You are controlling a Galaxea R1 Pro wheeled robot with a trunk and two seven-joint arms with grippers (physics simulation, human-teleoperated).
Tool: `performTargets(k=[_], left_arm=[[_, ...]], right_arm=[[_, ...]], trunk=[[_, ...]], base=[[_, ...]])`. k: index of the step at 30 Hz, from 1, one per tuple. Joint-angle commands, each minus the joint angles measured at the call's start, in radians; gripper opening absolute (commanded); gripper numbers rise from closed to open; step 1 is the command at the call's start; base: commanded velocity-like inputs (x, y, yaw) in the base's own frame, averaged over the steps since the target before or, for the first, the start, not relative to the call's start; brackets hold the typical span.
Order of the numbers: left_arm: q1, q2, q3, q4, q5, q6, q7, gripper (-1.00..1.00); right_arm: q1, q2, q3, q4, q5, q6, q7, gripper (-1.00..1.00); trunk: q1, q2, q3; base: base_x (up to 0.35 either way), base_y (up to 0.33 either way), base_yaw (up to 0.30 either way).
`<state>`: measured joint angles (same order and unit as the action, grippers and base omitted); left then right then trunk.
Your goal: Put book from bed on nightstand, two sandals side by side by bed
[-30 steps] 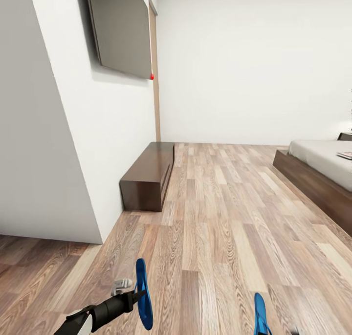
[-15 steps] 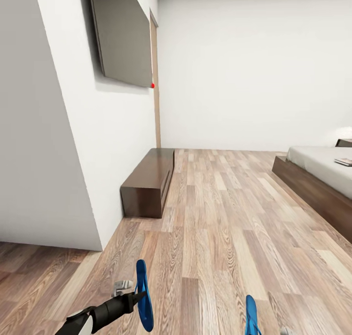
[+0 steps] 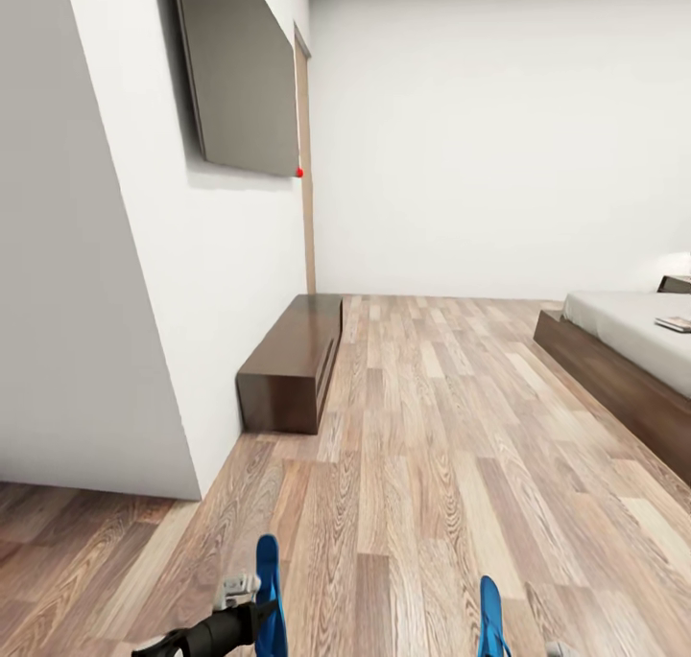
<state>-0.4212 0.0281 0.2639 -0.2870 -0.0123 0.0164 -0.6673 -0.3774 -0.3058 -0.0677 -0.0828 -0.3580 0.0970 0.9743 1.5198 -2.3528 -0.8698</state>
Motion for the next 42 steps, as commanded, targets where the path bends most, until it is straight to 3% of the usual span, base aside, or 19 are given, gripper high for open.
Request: performTargets(k=[1,4,8,42], left_arm=[[-0.001,-0.001,0.006,0.004,-0.014,-0.005,-0.004,-1.00],[-0.001,-0.003,0.006,0.010,-0.040,-0.014,-0.003,-1.00],[-0.001,-0.005,0.006,0.012,-0.049,-0.018,-0.002,-1.00],[-0.001,-0.005,0.007,0.012,-0.049,-0.019,0.000,-1.00]], right_arm=[[0.000,0.002,-0.006,0.000,0.001,0.009,0.004,-1.00],[0.000,0.004,-0.006,0.000,0.001,0.007,0.004,-1.00],[0.000,0.005,-0.006,-0.001,0.001,0.006,0.004,-1.00],[0.000,0.005,-0.006,-0.002,0.001,0.007,0.008,-1.00]], trunk=[[-0.004,0.007,0.002],[-0.016,0.028,0.011],[-0.016,0.028,0.010],[-0.016,0.028,0.010]], base=[[0.000,0.000,-0.051],[0.000,0.000,-0.127],[0.000,0.000,-0.235],[0.000,0.000,-0.261]])
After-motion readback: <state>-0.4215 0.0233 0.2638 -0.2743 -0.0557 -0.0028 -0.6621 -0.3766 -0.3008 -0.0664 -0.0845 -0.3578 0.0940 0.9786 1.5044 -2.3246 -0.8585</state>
